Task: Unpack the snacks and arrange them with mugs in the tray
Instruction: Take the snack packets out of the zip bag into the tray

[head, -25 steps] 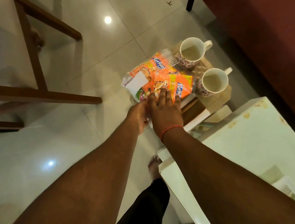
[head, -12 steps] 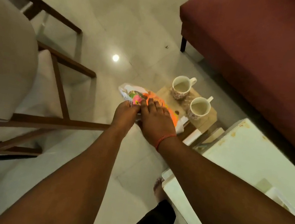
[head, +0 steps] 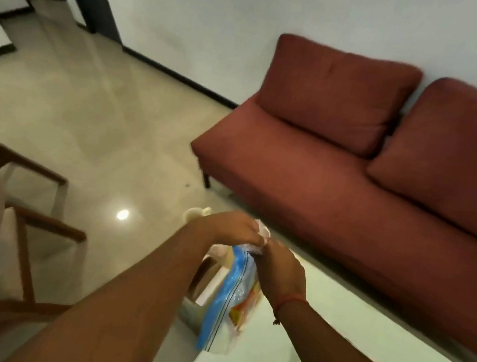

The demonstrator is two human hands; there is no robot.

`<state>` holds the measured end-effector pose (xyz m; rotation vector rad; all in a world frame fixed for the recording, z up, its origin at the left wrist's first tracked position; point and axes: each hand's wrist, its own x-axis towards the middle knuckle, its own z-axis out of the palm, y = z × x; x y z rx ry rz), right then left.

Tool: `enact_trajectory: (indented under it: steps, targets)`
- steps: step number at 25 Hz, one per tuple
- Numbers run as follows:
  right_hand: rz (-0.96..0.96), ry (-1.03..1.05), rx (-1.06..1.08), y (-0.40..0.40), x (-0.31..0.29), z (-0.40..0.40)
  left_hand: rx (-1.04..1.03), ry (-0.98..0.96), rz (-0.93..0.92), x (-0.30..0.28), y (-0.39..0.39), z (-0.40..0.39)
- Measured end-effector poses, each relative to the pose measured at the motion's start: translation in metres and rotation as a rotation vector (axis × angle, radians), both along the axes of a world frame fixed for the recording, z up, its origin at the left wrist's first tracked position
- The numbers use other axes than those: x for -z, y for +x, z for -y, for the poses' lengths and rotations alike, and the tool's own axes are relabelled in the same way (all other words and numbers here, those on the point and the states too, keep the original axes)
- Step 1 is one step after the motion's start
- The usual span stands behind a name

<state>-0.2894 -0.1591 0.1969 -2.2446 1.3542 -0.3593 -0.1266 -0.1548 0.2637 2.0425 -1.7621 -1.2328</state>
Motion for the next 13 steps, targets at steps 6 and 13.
enact_trajectory:
  steps: [6,13]
  targets:
    - [0.304,0.113,0.355,-0.202,-0.045,0.03,-0.222,0.038,-0.483,0.005,-0.18,0.005]
    - [0.377,0.089,0.619,-0.352,-0.056,0.016,-0.148,0.058,-0.475,0.002,-0.361,-0.001]
